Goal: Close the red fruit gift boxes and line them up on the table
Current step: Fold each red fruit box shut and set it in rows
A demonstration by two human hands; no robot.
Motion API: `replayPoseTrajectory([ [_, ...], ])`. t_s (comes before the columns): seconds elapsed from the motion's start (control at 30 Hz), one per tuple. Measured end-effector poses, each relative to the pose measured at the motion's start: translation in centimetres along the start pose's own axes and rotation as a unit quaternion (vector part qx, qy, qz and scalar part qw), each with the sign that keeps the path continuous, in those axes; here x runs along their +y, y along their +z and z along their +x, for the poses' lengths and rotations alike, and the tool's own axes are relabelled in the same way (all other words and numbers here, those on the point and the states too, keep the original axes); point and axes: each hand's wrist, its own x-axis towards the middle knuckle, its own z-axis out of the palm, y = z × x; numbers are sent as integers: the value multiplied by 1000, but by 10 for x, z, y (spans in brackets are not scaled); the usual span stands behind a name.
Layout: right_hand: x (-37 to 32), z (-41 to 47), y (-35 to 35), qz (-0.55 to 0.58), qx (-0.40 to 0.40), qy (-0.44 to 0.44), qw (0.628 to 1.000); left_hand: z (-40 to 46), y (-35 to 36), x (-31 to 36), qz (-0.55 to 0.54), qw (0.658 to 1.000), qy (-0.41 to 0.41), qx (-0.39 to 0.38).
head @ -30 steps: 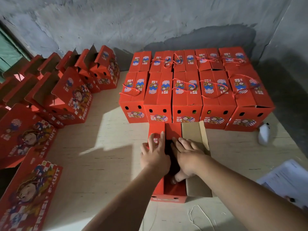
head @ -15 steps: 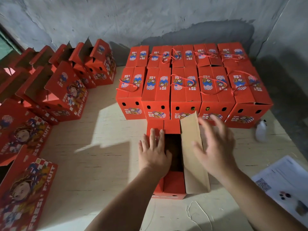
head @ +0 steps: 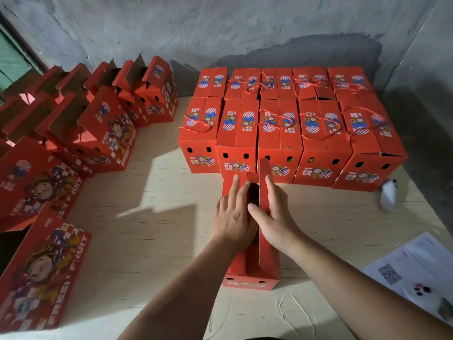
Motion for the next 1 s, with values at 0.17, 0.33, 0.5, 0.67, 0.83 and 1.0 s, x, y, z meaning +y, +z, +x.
replayPoseTrajectory([
  [0.17, 13, 4, 1, 47, 24, 19, 998, 9, 3, -5, 66, 997, 29, -28],
  [0.33, 20, 19, 10, -28, 26, 73, 997, 14, 13, -17, 152, 984, 79, -51],
  [0.5, -6, 57, 15, -28, 39, 154, 987, 12, 11, -19, -91, 994, 31, 57],
  [0.67, -5, 69, 21, -183, 6, 154, 971, 4, 1, -24, -178, 977, -4, 114],
  [0.83, -9, 72, 24, -243, 0, 161, 957, 2, 1, -17, -118, 990, -22, 76],
  [1.0, -12, 78, 24, -299, -33, 170, 939, 8, 0, -18, -90, 993, -64, 44],
])
